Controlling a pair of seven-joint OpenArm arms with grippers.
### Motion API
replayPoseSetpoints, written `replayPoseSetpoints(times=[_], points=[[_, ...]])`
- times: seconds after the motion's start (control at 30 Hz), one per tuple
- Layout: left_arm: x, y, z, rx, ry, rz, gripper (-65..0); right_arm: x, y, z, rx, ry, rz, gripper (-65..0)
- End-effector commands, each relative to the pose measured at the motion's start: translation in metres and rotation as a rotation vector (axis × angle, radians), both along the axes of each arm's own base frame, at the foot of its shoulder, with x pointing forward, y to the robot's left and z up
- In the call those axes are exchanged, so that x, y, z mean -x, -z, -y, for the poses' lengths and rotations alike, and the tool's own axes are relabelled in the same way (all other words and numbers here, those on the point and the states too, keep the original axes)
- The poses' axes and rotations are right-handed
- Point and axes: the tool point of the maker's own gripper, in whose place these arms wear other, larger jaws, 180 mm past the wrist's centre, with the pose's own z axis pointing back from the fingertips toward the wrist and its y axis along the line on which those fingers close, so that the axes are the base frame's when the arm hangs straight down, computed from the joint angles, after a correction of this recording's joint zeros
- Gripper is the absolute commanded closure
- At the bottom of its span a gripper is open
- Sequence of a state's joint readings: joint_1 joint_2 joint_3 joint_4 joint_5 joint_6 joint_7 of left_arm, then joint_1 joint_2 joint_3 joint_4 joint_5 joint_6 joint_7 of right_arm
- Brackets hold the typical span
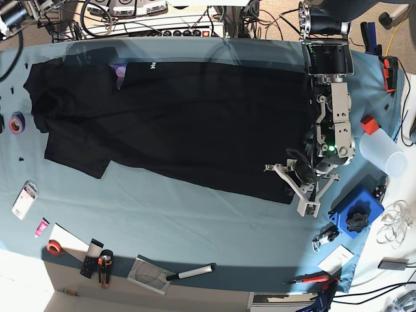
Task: Layout the t-shirt on the table in an organized manner, then fold the t-shirt properly
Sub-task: 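Grasp the shirt's collar end with the right gripper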
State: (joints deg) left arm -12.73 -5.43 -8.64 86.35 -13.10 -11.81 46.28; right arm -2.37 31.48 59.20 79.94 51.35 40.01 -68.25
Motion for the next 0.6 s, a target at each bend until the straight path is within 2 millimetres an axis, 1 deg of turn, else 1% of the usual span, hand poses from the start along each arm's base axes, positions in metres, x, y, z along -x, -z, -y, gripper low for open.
replayPoseSetpoints(times=[0.0,0.07,0.1,0.17,0.23,0.3,0.37,0.5,0.53,0.57], points=[[-0.012,-0.020,0.001,0.011,0.002,0.066,0.0,-0.014,-0.014,0.006,0.034,-0.005,0.049,-19.5],[-0.012,-0.020,0.001,0.010,0.002,0.066,0.0,-0.030,0.008,0.001,0.019,-0.022,0.013,-19.5],[-0.012,-0.020,0.001,0.011,0.002,0.066,0.0,-0.038,0.019,-0.006,-0.004,-0.041,-0.010,-19.5],[-0.012,-0.020,0.001,0.011,0.002,0.066,0.0,-0.056,0.036,-0.021,-0.056,-0.085,-0.036,-19.5],[-0.012,-0.020,0.001,0.011,0.002,0.066,0.0,-0.074,0.046,-0.034,-0.095,-0.120,-0.052,-19.5],[-0.012,-0.020,0.001,0.011,0.002,0.066,0.0,-0.087,0.053,-0.043,-0.123,-0.145,-0.071,-19.5],[-0.012,-0.020,0.001,0.010,0.002,0.066,0.0,-0.093,0.057,-0.052,-0.137,-0.174,-0.105,-19.5],[-0.012,-0.020,0.001,0.010,0.002,0.066,0.0,-0.089,0.061,-0.059,-0.159,-0.210,-0.173,-19.6],[-0.012,-0.020,0.001,0.010,0.002,0.066,0.0,-0.087,0.062,-0.061,-0.168,-0.218,-0.186,-21.0],[-0.012,-0.020,0.001,0.010,0.002,0.066,0.0,-0.084,0.064,-0.063,-0.178,-0.229,-0.205,-24.0]])
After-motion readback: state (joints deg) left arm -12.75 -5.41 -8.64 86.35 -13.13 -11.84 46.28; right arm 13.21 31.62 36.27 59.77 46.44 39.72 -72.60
